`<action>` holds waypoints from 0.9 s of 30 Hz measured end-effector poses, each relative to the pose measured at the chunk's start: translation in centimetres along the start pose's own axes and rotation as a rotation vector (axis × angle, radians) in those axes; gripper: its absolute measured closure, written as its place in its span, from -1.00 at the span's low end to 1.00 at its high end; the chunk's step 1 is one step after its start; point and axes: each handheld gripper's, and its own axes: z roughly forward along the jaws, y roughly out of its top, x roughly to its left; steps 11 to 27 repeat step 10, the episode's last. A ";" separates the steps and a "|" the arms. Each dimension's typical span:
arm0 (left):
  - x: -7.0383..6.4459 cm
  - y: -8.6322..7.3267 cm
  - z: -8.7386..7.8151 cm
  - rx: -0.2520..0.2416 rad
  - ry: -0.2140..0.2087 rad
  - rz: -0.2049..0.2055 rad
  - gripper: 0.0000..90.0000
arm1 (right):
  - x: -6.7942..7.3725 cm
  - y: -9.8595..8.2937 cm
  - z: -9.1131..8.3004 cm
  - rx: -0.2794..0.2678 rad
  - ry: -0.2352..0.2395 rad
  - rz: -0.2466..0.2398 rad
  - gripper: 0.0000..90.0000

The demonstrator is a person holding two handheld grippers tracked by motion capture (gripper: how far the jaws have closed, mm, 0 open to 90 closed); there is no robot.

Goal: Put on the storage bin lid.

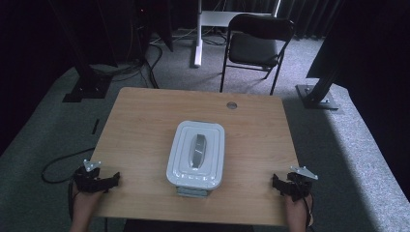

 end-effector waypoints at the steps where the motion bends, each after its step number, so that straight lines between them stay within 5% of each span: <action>1: 0.0 0.0 0.0 0.000 0.004 -0.006 -0.97 | 0.0 0.0 0.0 -0.001 0.001 -0.001 -0.75; 27: 0.0 0.1 0.1 0.000 0.008 -0.010 -0.97 | -0.1 0.1 0.1 0.000 0.003 -0.002 -0.75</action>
